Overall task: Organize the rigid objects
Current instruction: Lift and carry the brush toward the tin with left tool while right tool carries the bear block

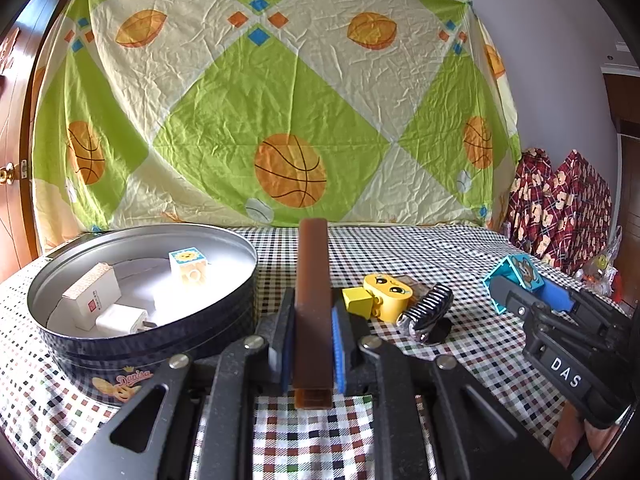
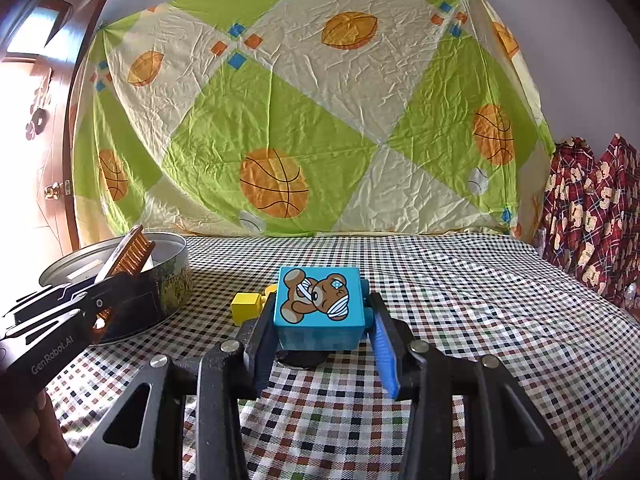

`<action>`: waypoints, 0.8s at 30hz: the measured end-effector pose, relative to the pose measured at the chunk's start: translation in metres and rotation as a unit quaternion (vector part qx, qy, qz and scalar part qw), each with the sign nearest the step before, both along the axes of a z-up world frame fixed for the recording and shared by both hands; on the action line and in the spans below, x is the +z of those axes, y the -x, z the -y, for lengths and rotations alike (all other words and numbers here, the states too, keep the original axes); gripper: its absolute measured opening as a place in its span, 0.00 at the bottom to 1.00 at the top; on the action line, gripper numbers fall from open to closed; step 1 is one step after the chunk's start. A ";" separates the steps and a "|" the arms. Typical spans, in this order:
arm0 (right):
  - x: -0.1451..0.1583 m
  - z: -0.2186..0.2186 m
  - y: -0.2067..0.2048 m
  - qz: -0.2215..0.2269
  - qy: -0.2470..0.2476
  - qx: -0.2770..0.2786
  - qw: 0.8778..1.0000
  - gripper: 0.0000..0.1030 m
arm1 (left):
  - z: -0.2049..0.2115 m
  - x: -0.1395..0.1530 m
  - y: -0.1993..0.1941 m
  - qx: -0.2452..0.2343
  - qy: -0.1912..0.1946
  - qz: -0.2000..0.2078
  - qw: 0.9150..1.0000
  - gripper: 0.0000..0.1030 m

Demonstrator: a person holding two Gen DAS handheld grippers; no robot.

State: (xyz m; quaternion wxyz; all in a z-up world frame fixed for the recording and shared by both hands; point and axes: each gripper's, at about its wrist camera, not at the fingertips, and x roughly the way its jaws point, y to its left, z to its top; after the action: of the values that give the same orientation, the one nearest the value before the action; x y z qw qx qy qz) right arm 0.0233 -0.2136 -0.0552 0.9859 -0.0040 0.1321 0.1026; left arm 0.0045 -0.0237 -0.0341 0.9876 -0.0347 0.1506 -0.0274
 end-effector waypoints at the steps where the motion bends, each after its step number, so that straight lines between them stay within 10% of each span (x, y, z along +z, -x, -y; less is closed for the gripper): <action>1: 0.000 0.000 0.000 0.000 0.000 -0.001 1.000 0.44 | 0.000 0.000 0.000 0.000 0.000 0.000 1.000 0.13; 24: 0.001 -0.020 0.000 -0.002 0.009 -0.002 1.000 0.44 | -0.009 0.002 0.007 0.019 -0.003 0.019 1.000 0.13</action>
State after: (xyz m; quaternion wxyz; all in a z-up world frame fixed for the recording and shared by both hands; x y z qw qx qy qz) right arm 0.0231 -0.1931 -0.0538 0.9857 -0.0127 0.1354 0.0999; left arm -0.0029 -0.0149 -0.0325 0.9907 -0.0338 0.1316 -0.0087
